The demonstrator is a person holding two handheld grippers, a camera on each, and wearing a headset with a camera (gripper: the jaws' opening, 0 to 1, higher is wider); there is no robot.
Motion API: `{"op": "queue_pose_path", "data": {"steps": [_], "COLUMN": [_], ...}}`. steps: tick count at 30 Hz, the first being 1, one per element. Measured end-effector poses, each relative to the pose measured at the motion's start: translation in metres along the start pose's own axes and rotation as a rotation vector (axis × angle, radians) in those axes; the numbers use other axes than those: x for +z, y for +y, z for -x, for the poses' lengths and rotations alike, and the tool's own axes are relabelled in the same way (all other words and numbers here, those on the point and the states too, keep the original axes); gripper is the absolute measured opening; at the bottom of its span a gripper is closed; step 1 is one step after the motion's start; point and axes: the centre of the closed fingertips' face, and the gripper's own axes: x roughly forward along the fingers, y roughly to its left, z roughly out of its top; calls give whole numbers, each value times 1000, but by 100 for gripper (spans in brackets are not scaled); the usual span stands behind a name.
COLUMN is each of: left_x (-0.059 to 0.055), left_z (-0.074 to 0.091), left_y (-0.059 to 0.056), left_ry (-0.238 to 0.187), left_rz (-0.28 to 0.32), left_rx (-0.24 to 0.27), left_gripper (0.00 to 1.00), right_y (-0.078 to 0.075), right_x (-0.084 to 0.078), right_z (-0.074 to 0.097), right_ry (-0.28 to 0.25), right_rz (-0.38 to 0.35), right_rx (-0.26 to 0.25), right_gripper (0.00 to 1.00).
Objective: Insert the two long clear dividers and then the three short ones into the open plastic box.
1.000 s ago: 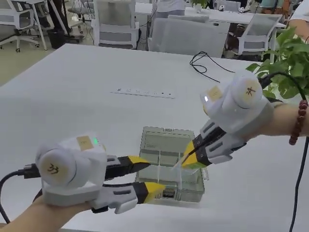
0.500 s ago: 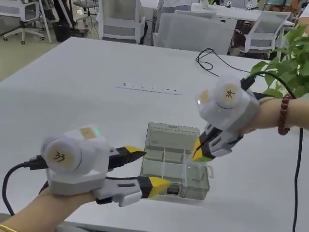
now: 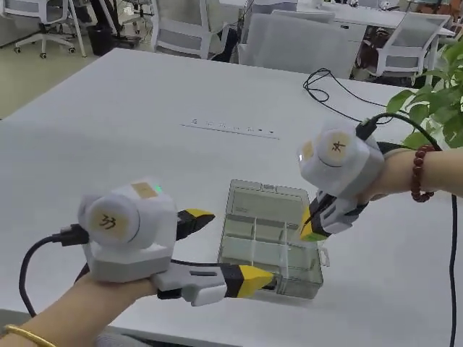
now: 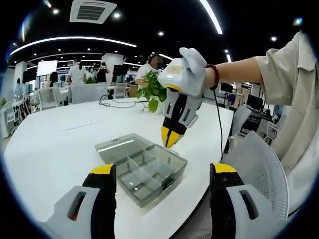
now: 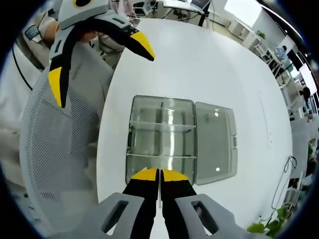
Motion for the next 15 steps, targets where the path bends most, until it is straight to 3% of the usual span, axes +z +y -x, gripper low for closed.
{"op": "queue_pose_path", "data": {"steps": [15], "left_x": [-3], "left_z": [-1], "left_y": [3], "left_ry": [14], "left_rz": [-24], "left_rx": [8], "left_gripper": [76], "right_y": [-4], "right_x": [-7], "right_z": [-10], "right_ry": [9], "right_rz": [-33], "right_rx": [16], "right_gripper": [2]}}
